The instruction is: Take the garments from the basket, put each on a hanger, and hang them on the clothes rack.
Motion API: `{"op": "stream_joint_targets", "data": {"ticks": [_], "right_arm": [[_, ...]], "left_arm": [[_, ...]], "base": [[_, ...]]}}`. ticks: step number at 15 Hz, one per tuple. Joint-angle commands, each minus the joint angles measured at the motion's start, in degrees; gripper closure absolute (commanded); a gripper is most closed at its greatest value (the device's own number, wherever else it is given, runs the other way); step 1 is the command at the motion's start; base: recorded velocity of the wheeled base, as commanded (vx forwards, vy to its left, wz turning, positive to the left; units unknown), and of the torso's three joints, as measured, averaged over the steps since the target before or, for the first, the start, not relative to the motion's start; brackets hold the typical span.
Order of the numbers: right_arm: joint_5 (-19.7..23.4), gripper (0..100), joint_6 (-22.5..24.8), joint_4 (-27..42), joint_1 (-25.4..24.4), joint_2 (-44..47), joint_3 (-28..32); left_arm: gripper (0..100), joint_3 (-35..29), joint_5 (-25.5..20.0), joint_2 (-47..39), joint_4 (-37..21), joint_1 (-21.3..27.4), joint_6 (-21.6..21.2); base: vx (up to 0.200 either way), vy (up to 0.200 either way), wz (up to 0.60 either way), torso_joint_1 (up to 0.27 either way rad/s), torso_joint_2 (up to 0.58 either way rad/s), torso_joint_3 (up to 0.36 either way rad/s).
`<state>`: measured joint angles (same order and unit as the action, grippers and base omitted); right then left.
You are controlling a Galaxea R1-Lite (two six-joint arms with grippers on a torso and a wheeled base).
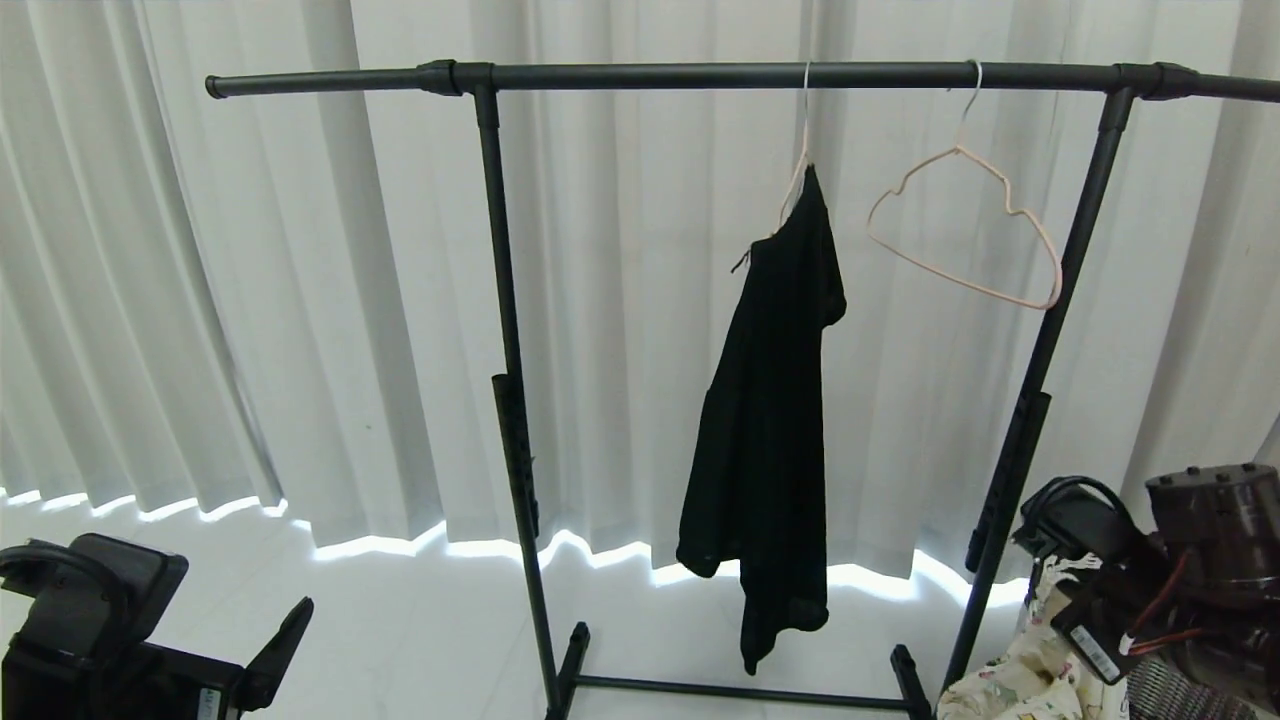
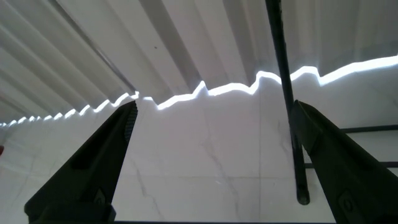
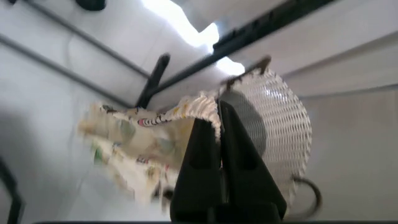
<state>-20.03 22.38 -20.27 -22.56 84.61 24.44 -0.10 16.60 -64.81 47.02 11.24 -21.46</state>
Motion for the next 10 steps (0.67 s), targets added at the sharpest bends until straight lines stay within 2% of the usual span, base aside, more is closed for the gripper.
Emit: {"op": "stream_joint_targets", "data": {"ticks": [1,4,6,7,10], "right_arm": [[0.43,100,-0.06,5.24,-0.99,-7.89,6.67],[0.34,100,-0.06,6.65,-3.54,-8.50,10.19],[0.34,100,-0.06,8.41,-6.35,-8.41,13.00],[0.43,100,-0.06,9.20,-8.11,-7.97,14.58],[0.52,100,-3.40,9.37,-14.53,-3.58,20.82]], "left_arm": [[0,0.01,0.10,1.61,0.00,0.80,-0.08],[0,-0.08,0.01,3.46,0.00,0.89,-0.43],[0,-0.52,-0.17,5.30,0.00,2.91,-0.25],[0,-0.69,-1.75,6.09,0.00,4.84,-0.17],[0,-3.24,-12.65,5.13,0.00,6.60,-0.17]], "base": [[-0.200,0.000,0.00,0.007,0.00,0.002],[-0.200,0.000,0.00,0.005,0.00,0.006],[0.000,0.000,0.00,0.000,0.00,0.000],[0.000,0.000,0.00,0.000,0.00,0.000],[0.000,0.000,0.00,0.000,0.00,0.000]]}}
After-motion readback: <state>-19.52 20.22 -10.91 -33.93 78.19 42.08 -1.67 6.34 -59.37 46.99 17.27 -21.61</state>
